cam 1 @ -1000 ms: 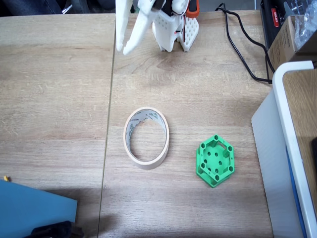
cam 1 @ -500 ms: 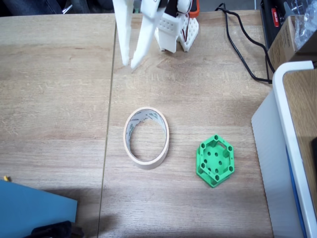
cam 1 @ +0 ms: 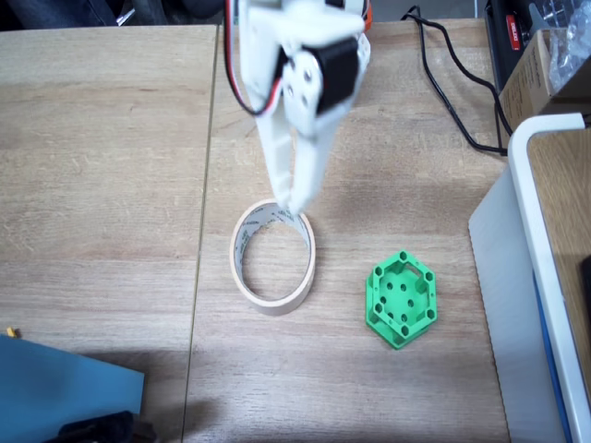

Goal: Grasp a component and put it in the bin.

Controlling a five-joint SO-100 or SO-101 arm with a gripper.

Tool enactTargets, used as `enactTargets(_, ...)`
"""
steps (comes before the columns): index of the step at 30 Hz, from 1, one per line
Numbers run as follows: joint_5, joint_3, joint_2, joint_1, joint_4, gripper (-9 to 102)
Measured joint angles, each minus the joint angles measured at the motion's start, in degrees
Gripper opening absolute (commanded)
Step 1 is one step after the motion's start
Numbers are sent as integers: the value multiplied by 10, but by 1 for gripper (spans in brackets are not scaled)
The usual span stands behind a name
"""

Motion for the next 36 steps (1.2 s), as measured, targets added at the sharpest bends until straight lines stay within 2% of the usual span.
enactTargets(6,55,-11,-69,-33,0,13)
enactTargets(14,65,-11,-157,-94,0,20)
enactTargets(28,66,-19,-239,-201,0,22)
enactTargets(36,66,-20,-260,-227,0,22)
